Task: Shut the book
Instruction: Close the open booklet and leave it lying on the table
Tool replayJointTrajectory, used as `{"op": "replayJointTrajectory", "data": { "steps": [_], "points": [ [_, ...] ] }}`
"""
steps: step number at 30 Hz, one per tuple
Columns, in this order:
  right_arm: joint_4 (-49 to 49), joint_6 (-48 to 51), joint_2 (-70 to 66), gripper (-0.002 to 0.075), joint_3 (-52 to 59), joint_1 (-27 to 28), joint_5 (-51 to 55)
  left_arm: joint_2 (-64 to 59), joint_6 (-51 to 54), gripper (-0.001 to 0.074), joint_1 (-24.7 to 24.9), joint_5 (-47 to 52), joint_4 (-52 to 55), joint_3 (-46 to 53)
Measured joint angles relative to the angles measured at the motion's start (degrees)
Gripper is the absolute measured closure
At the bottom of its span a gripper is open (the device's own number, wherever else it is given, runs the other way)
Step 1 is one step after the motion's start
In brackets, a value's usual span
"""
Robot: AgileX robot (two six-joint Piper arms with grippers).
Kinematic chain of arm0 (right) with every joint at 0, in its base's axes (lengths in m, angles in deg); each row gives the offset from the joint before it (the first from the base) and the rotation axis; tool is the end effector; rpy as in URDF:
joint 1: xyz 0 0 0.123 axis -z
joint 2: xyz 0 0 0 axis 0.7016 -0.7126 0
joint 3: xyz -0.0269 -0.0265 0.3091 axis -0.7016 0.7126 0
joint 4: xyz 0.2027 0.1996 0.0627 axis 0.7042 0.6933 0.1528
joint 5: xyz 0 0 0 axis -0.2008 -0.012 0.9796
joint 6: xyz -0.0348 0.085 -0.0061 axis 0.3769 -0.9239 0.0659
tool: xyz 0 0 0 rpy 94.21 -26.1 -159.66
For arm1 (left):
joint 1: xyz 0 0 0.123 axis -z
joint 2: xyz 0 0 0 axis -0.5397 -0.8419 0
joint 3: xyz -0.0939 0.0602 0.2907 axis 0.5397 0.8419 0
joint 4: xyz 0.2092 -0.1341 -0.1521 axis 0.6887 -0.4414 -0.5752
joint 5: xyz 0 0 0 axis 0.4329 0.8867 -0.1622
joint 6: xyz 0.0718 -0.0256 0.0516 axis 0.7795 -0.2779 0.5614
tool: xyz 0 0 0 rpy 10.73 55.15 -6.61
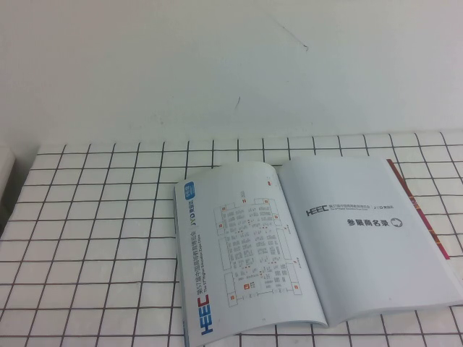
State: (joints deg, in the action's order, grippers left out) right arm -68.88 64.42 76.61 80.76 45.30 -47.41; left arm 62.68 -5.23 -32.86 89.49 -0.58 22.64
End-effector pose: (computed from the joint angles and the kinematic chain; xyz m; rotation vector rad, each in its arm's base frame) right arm 0.0671 0.0069 0.1744 -0.2823 1.8288 -0.1091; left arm 0.0678 -0.0060 0.1787 0.0784 1.8102 -0.0334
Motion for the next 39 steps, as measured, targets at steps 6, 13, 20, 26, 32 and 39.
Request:
{"op": "replayJointTrajectory", "data": {
  "steps": [6,13,20,26,32,39],
  "points": [
    [0.00,0.00,0.00,0.0729,0.00,0.00,0.00,0.00,0.00,0.0738,0.00,0.00,0.00,0.00],
    [2.28,0.00,0.00,0.0729,0.49,0.00,-3.29,0.00,0.00,0.0738,0.00,-5.12,-2.14,0.38],
    [11.65,0.00,0.00,0.0729,0.61,0.00,-21.17,0.00,0.00,0.0738,0.00,-24.57,-11.76,0.38],
    [15.48,0.00,0.00,0.0729,0.61,0.00,-36.64,0.00,0.00,0.0738,0.00,-36.72,-20.89,0.38],
    [16.05,0.00,0.00,0.0729,0.61,0.00,-38.90,0.00,0.00,0.0738,0.00,-38.43,-22.30,0.38],
    [16.16,-2.53,0.00,0.0729,0.61,0.00,-45.41,0.00,-3.95,0.0738,0.00,-44.66,-22.40,0.38]
  ]
}}
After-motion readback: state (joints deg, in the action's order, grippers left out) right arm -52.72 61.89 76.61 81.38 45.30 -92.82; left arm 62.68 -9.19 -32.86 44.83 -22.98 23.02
